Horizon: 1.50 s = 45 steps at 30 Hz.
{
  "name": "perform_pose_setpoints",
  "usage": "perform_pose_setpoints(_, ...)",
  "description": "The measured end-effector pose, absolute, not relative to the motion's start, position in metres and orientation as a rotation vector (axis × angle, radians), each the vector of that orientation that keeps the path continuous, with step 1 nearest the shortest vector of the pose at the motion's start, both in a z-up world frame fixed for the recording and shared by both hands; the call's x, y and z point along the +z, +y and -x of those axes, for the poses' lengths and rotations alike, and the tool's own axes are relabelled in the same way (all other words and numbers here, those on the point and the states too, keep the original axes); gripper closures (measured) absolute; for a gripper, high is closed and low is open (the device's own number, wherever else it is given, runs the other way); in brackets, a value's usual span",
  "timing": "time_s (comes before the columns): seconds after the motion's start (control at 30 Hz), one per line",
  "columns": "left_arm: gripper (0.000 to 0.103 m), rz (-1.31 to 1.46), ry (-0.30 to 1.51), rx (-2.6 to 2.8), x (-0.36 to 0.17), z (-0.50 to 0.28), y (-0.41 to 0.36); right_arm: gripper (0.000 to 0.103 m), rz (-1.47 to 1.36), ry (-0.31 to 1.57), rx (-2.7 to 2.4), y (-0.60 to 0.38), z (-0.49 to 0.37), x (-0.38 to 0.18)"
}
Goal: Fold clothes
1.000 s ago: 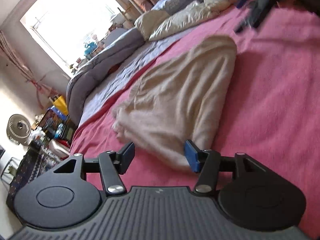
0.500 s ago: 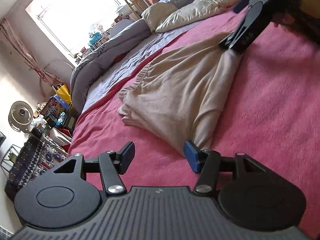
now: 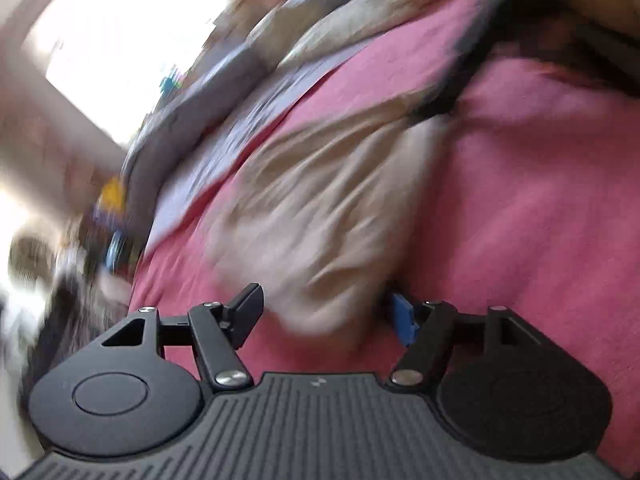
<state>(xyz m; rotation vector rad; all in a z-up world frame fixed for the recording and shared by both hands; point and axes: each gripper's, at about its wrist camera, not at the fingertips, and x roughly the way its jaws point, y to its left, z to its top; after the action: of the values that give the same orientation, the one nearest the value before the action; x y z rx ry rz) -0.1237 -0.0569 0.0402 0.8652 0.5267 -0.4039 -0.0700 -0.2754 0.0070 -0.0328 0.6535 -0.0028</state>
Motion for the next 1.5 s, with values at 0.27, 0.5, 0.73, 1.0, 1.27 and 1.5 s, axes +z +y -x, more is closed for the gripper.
perform_pose_setpoints(0.27, 0.033, -0.574, 0.442, -0.348, 0.109, 0.121, -0.028, 0.0, 0.08, 0.632, -0.024, -0.266, 0.074, 0.008)
perform_pose_setpoints(0.5, 0.029, -0.862, 0.428, -0.331, 0.027, 0.112, -0.096, 0.0, 0.052, 0.64, -0.011, -0.268, 0.076, 0.008)
perform_pose_setpoints(0.73, 0.03, -0.873, 0.547, -0.163, 0.034, 0.111, -0.021, 0.0, 0.053, 0.639, -0.01, -0.267, 0.076, 0.007)
perform_pose_setpoints(1.0, 0.013, -0.487, 0.478, -0.447, 0.086, 0.1, -0.073, 0.0, 0.079, 0.629, -0.022, -0.262, 0.079, 0.007)
perform_pose_setpoints(1.27, 0.008, -0.34, 0.693, -0.375, 0.047, 0.081, -0.014, 0.0, 0.075, 0.627, -0.016, -0.261, 0.077, 0.006)
perform_pose_setpoints(1.5, 0.003, -0.068, 0.603, -0.386, 0.104, 0.072, 0.028, 0.0, 0.076, 0.627, -0.019, -0.262, 0.077, 0.006)
